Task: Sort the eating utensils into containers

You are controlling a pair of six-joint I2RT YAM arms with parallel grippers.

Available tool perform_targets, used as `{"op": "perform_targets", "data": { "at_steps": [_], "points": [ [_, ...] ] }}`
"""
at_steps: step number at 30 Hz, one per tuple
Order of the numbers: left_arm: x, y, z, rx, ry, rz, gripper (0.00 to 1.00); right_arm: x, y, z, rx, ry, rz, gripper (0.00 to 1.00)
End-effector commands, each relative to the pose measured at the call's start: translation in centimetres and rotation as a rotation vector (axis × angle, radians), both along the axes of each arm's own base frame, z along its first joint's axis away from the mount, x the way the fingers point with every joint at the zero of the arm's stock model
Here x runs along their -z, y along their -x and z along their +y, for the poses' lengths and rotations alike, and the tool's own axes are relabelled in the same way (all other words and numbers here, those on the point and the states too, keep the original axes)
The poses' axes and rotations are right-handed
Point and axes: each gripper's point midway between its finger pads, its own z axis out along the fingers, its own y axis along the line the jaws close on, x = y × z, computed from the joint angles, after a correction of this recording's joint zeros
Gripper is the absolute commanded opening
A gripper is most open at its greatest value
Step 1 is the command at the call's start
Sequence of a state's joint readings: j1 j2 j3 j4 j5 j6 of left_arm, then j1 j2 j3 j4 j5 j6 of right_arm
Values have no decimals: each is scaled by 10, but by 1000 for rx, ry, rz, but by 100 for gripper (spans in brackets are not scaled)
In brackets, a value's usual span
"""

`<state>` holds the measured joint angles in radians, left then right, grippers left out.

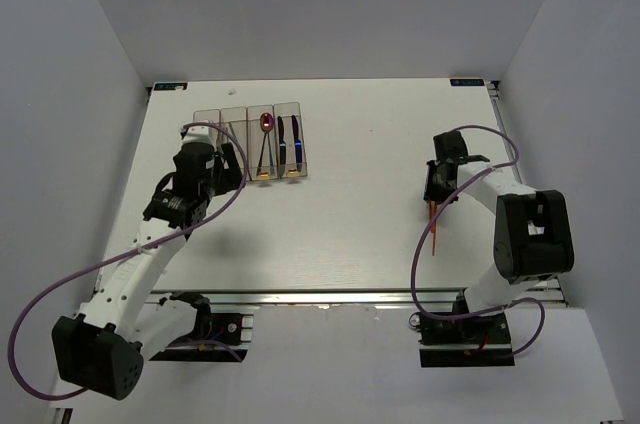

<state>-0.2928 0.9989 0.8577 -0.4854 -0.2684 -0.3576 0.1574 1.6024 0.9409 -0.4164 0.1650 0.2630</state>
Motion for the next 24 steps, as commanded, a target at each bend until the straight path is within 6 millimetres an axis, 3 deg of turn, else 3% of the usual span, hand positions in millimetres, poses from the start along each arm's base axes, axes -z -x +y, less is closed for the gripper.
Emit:
{"op": "perform_targets", "data": {
  "at_steps": [1, 7, 9, 12, 16, 19, 20, 21, 22, 23, 24],
  "points": [
    [-13, -4, -5, 19, 18, -36, 88, 2, -6, 3, -12, -8, -4, 32],
    [-12, -4, -6, 25, 21, -35, 88, 21, 4, 6, -25, -3, 43, 26],
    [-10, -4, -6, 25, 19, -29, 88, 29, 7, 7, -28, 7, 68, 19],
    [-10, -4, -6, 26, 22, -29, 88, 36, 12, 10, -36, 11, 93, 0],
    [-18, -6, -21, 71, 88, -33, 88, 28, 12, 30, -66, -60, 59, 0],
    [-36, -5, -67, 233, 291, -57, 88, -4, 7, 83, -171, -316, -41, 0],
    [-47, 5, -93, 324, 434, -49, 88, -26, 18, 110, -252, -460, -75, 0],
    [-68, 0, -108, 382, 522, -127, 88, -41, 20, 124, -286, -534, -110, 0],
    [-63, 6, -119, 420, 600, -117, 88, -61, 16, 142, -311, -628, -173, 0],
    [-75, 11, -131, 433, 739, -116, 88, -85, 34, 167, -407, -741, -190, 0],
    [-105, 15, -146, 544, 829, -211, 88, -98, 40, 179, -445, -799, -209, 0]
  ]
}}
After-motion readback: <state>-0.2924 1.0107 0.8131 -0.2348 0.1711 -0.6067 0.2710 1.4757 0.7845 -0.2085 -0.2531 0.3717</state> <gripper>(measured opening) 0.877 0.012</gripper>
